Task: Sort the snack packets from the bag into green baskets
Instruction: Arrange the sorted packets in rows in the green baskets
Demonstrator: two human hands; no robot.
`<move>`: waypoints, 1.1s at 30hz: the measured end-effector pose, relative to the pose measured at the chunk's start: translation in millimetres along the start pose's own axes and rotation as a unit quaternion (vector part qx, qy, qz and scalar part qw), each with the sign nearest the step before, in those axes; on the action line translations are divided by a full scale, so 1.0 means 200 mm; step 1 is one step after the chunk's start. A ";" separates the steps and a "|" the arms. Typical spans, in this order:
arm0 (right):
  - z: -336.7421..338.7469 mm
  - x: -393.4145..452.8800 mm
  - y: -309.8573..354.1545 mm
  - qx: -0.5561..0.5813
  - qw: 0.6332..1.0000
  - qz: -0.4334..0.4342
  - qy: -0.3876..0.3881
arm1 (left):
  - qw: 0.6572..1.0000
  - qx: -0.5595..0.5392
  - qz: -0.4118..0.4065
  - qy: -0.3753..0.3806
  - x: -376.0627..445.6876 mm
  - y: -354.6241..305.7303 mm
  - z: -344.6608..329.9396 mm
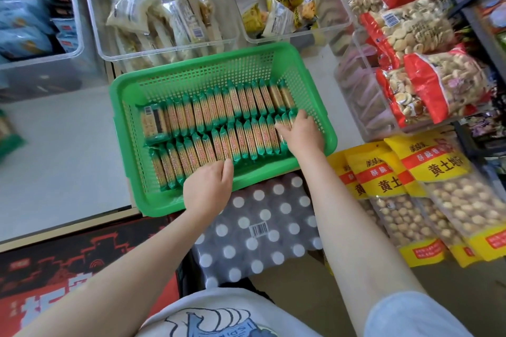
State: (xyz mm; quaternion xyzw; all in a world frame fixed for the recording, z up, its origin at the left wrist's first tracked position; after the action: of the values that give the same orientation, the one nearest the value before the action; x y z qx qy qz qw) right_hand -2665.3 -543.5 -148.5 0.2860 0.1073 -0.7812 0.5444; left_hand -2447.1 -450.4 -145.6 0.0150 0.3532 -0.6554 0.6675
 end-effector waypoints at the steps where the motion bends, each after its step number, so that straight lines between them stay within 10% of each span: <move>1: 0.00 -0.02 0.01 -0.002 0.999 0.022 -0.047 | 1.000 0.002 -0.002 -0.005 0.00 0.00 0.00; 12: 0.03 -0.14 0.07 -0.089 0.980 0.037 0.173 | 0.981 -0.156 -0.094 0.060 -0.04 0.08 0.08; 15: 0.03 -0.21 0.18 -0.087 0.990 0.029 0.103 | 0.968 -0.201 -0.142 -0.058 -0.16 0.27 0.26; 19: -0.08 -0.38 0.74 0.037 0.980 0.195 -0.005 | 0.949 -0.240 -0.002 -0.204 -0.24 0.86 0.44; 23: -0.33 -0.59 1.43 0.142 0.923 0.356 0.030 | 0.937 -0.189 0.218 -0.199 -0.27 1.59 0.45; 33: -0.98 -0.55 2.52 0.110 0.914 0.280 0.273 | 0.863 -0.167 0.458 -0.134 -0.37 2.38 0.51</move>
State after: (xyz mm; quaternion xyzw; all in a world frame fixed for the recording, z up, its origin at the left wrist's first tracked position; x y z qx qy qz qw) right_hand -2113.3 -556.1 -174.0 0.5644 0.0807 -0.4952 0.6555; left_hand -1971.6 -369.4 -244.2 -0.0250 0.3178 -0.2031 0.9258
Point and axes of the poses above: each hand's wrist, its own x-axis towards the middle knuckle, its own z-axis out of the back of the hand, y = z × x, the point moved 2 cm from there along x, towards the middle knuckle, and after that the axes turned 15 degrees about y, right-handed, at the moved point
